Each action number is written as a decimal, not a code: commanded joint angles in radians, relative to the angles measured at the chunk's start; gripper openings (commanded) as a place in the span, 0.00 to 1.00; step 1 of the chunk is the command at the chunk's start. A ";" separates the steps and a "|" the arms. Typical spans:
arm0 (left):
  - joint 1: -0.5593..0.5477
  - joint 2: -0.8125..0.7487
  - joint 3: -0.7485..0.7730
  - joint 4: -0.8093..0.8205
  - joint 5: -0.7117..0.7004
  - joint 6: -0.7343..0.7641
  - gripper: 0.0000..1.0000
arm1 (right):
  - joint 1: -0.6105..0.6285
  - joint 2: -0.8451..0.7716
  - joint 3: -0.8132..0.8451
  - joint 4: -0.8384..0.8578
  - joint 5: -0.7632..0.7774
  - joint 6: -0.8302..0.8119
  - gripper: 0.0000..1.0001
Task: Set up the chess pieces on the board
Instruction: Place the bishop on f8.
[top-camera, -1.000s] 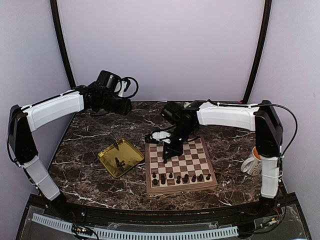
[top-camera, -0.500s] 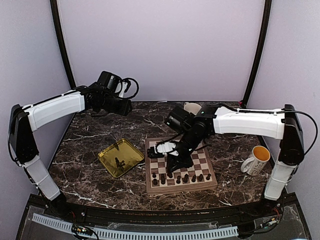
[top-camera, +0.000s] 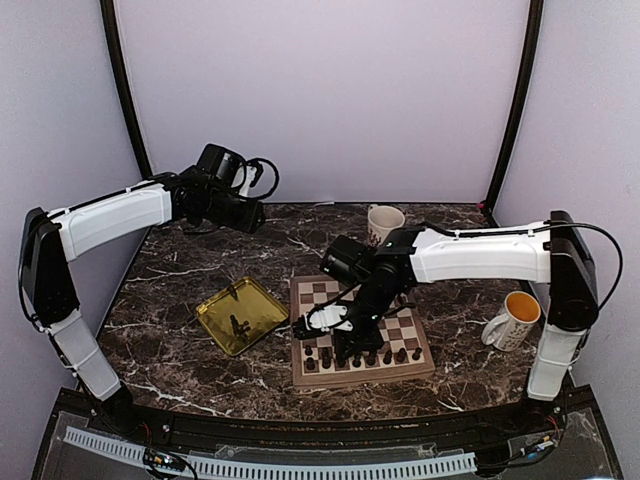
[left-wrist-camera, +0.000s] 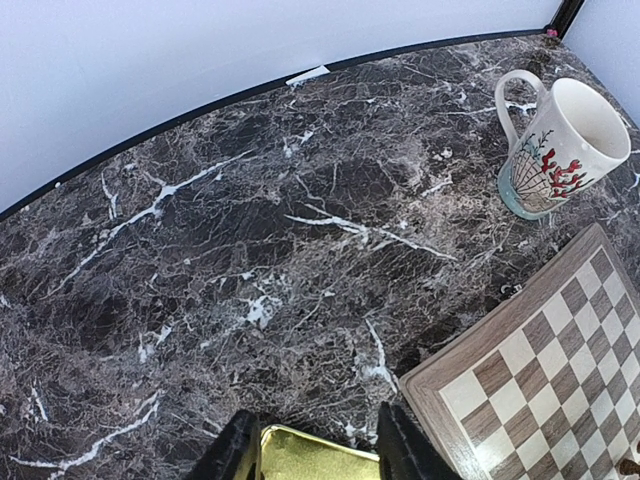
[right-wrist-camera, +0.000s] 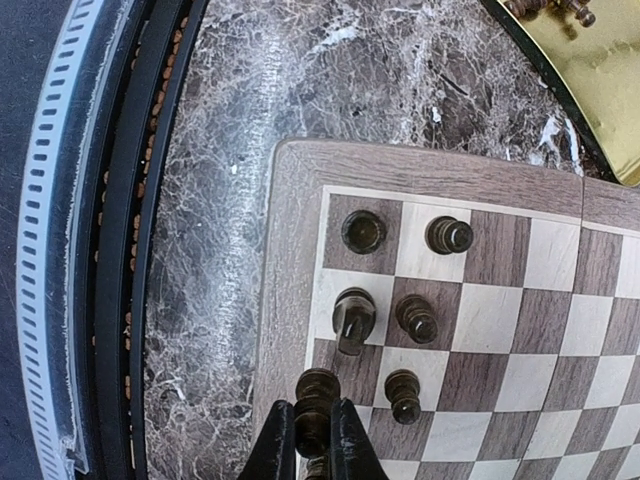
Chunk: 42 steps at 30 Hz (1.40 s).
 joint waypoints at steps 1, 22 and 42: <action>0.005 -0.006 0.002 -0.027 0.011 0.014 0.42 | 0.006 0.022 -0.009 0.029 0.030 0.010 0.08; 0.005 0.003 0.008 -0.036 0.025 0.017 0.42 | 0.005 0.052 -0.029 0.056 0.052 0.016 0.13; 0.006 0.056 0.090 -0.179 -0.184 -0.016 0.42 | -0.067 -0.100 0.043 -0.016 0.013 0.001 0.29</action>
